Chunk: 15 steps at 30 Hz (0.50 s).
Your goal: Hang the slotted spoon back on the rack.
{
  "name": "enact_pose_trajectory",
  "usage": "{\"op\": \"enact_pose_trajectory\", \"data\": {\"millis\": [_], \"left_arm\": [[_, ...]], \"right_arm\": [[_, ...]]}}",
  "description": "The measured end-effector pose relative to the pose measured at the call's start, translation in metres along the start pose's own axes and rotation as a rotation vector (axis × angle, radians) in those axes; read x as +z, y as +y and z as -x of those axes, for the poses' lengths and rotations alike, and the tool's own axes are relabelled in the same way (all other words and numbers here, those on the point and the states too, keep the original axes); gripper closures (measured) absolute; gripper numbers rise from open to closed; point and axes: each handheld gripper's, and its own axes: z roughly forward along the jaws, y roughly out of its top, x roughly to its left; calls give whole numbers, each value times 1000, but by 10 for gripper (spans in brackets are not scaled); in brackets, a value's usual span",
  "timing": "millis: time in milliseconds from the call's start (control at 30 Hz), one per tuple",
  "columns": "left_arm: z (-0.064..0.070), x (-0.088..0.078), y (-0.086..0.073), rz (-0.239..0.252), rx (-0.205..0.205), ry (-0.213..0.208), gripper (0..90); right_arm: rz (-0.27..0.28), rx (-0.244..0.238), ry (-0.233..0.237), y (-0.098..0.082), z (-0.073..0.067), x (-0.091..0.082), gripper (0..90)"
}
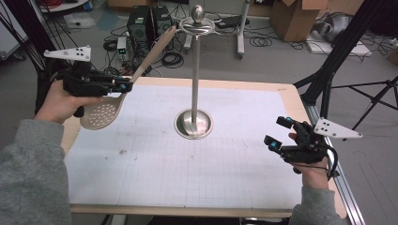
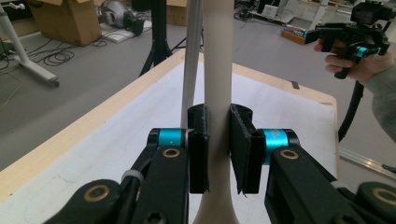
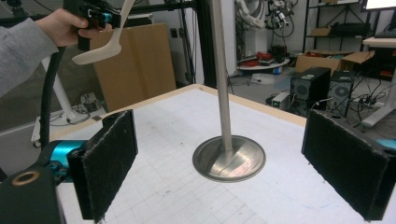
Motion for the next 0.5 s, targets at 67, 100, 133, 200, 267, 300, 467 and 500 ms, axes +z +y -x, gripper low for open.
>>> {"op": "enact_pose_trajectory", "data": {"millis": [67,100,133,200,267,300,467,500], "left_arm": [[0,2,0,0,-1,-4,777],[0,3,0,-4,3,-3,777],[0,4,0,-2,-1,-6,777],[0,5,-1,-5,-2,-4,777],[0,7,-2,-1,-6,-3,777],[1,8,-2,-4,-1,-4,777],[2,12,-2,-8,-3,-3,777],[2,12,-2,-8,-3,-2,777]], "right_arm": [[3,0,-1,0,0,0,95],[1,2,-1,0,0,0,95],[3,-2,-2,0,0,0,95],[5,-4,-2,0,0,0,95],[5,-3,-2,0,0,0,95],[5,-2,-1,0,1,0,95],[6,-3,-1,0,0,0,95],[6,-1,-2,0,0,0,95]]}}
